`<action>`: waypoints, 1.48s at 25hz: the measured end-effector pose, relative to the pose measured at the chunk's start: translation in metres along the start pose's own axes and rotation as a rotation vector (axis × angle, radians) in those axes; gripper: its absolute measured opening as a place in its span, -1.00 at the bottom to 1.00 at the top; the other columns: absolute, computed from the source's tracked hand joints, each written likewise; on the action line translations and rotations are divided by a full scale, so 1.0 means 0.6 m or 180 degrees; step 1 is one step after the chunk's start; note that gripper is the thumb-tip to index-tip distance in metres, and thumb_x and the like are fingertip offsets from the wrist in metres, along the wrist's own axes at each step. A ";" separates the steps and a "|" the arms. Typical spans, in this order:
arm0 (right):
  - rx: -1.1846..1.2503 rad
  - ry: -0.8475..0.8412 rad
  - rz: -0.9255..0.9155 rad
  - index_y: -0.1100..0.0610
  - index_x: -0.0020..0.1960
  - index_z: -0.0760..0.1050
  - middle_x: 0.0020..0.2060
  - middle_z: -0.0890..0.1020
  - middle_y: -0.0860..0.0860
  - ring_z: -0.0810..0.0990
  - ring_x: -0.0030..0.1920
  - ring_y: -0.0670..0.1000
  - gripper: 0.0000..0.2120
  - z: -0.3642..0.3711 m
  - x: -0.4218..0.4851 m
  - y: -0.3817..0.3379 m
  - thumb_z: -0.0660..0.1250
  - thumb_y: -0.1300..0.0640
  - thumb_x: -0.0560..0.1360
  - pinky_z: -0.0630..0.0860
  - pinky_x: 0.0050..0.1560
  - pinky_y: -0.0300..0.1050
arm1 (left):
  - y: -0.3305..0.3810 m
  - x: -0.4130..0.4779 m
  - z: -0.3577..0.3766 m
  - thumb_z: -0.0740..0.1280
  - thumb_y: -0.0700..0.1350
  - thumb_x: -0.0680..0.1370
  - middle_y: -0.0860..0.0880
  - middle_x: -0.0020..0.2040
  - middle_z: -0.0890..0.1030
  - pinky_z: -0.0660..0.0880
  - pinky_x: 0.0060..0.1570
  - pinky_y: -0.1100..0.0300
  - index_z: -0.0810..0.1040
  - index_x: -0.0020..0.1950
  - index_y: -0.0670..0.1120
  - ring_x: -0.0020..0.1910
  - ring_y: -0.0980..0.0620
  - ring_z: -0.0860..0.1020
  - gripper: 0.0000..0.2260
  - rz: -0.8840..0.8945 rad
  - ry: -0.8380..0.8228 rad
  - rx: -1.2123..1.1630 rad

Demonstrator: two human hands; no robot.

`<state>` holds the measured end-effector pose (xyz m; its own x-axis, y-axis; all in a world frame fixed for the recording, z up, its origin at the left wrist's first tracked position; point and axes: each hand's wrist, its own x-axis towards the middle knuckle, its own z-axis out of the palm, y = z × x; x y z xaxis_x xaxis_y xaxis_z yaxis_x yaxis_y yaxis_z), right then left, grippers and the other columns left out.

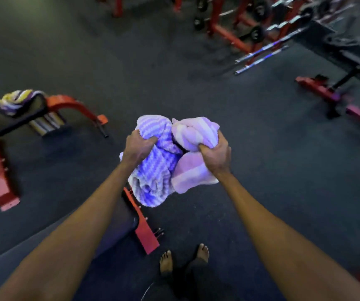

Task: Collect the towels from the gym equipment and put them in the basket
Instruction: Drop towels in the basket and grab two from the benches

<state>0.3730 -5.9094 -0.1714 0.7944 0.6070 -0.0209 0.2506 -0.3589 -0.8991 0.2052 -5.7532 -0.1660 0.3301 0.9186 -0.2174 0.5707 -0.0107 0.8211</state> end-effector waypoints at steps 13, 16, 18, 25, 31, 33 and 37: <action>-0.0888 0.1489 0.0212 0.04 0.30 0.46 0.00 0.58 0.09 0.60 -0.03 0.25 -0.48 -0.513 0.053 0.115 0.26 -0.01 0.35 0.55 -0.10 0.05 | 0.390 -0.084 0.353 0.30 -0.09 0.34 -0.05 -0.38 0.48 0.44 -0.25 0.05 0.53 -0.29 -0.28 -0.36 0.05 0.42 -0.77 0.1427 -0.0648 -0.0107; -0.0933 0.1890 0.0257 0.08 0.32 0.49 0.23 0.53 0.08 0.61 0.08 0.23 -0.48 -0.597 0.038 0.151 0.29 0.03 0.37 0.55 -0.06 0.02 | 0.447 -0.127 0.446 0.32 -0.14 0.37 -0.06 -0.35 0.50 0.44 -0.25 0.06 0.54 -0.28 -0.29 -0.34 0.06 0.43 -0.80 0.1617 -0.0891 -0.0182; -0.0973 0.2148 0.0205 0.05 0.38 0.48 0.40 0.45 0.07 0.58 0.21 0.18 -0.48 -0.653 0.028 0.181 0.36 0.11 0.42 0.57 -0.01 0.04 | 0.487 -0.164 0.512 0.30 -0.13 0.35 -0.03 -0.38 0.43 0.38 -0.32 0.09 0.47 -0.34 -0.28 -0.38 0.09 0.36 -0.80 0.1778 -0.1116 -0.0251; -0.0992 0.2751 0.1107 -0.05 0.25 0.34 0.16 0.55 -0.05 0.61 0.01 0.22 -0.57 -0.819 -0.003 0.273 0.25 0.11 0.38 0.58 -0.07 0.10 | 0.591 -0.255 0.752 0.25 -0.16 0.29 0.00 -0.41 0.30 0.27 -0.42 0.11 0.31 -0.41 -0.13 -0.39 0.05 0.27 -0.86 0.2163 -0.2191 -0.0194; -0.0903 0.3764 0.1795 0.17 0.24 0.37 0.10 0.52 0.15 0.56 0.09 0.25 -0.53 -0.950 -0.031 0.347 0.28 0.05 0.36 0.43 -0.06 -0.01 | 0.680 -0.326 0.937 0.31 -0.26 0.38 0.03 -0.46 0.33 0.29 -0.42 0.10 0.34 -0.44 -0.12 -0.43 0.07 0.29 -0.77 0.2518 -0.2901 -0.0083; -0.0850 0.4174 0.1895 0.20 0.21 0.37 0.10 0.53 0.18 0.55 0.10 0.25 -0.49 -0.991 -0.049 0.360 0.26 0.01 0.31 0.46 -0.02 0.04 | 0.705 -0.360 0.989 0.31 -0.26 0.38 0.05 -0.47 0.31 0.29 -0.43 0.10 0.32 -0.45 -0.13 -0.44 0.08 0.28 -0.76 0.2653 -0.3089 -0.0081; -0.0840 0.4683 0.2250 0.18 0.28 0.35 0.16 0.51 0.15 0.54 0.15 0.22 -0.50 -1.061 -0.107 0.394 0.34 0.13 0.36 0.41 0.01 -0.02 | 0.738 -0.456 1.087 0.31 -0.20 0.35 0.02 -0.45 0.35 0.33 -0.41 0.11 0.40 -0.41 -0.23 -0.43 0.09 0.30 -0.82 0.2849 -0.3548 0.0063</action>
<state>0.7333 -6.4848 -0.1040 0.5562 -0.8121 0.1764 -0.4062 -0.4509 -0.7948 0.8577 -6.2672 -0.0873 0.9809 -0.1850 0.0594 -0.1343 -0.4246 0.8954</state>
